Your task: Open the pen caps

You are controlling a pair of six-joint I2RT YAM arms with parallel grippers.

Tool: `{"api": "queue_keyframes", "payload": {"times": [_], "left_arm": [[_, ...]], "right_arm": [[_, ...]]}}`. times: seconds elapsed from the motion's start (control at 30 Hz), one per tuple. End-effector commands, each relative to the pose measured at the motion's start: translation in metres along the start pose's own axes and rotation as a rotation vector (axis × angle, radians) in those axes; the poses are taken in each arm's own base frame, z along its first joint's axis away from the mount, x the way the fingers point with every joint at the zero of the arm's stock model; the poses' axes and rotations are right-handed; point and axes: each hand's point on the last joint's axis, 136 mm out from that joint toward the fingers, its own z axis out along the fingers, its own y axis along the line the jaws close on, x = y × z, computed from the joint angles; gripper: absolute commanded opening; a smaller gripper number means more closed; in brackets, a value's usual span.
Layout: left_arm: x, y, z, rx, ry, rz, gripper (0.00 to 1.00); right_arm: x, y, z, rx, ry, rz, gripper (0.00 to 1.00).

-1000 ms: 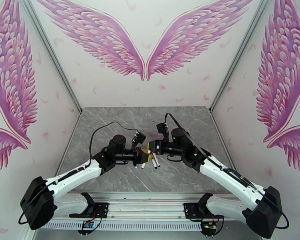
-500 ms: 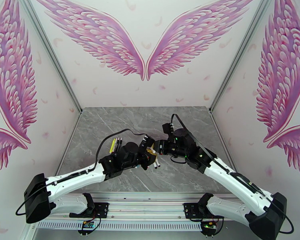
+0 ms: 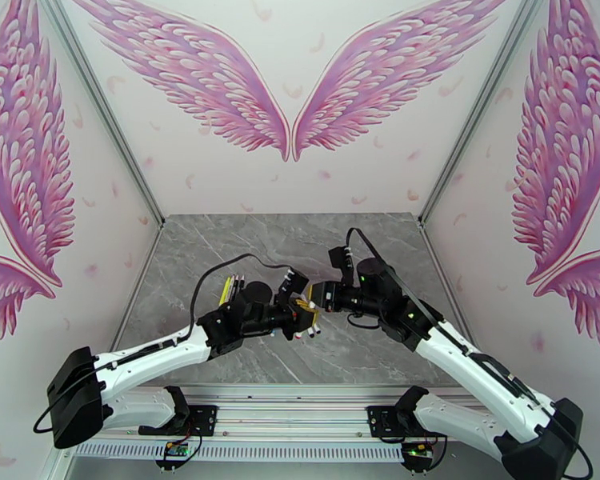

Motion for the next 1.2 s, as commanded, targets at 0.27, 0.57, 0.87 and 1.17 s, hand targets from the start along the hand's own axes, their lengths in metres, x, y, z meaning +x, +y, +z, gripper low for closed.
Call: {"api": "queue_keyframes", "payload": {"times": [0.27, 0.57, 0.87, 1.17], "left_arm": [[0.009, 0.011, -0.024, -0.067, 0.014, -0.019, 0.01], [0.000, 0.063, -0.051, -0.290, -0.080, -0.106, 0.00], [0.003, 0.081, -0.063, -0.334, -0.078, -0.125, 0.00], [0.014, 0.088, -0.063, -0.325, -0.056, -0.120, 0.00]], "right_arm": [[-0.028, -0.013, -0.014, 0.085, -0.077, -0.033, 0.14], [0.007, -0.092, -0.021, 0.413, 0.150, -0.138, 0.20], [0.020, -0.186, -0.030, 0.646, 0.252, -0.021, 0.21], [0.018, -0.266, -0.023, 0.833, 0.324, 0.035, 0.22]]}}
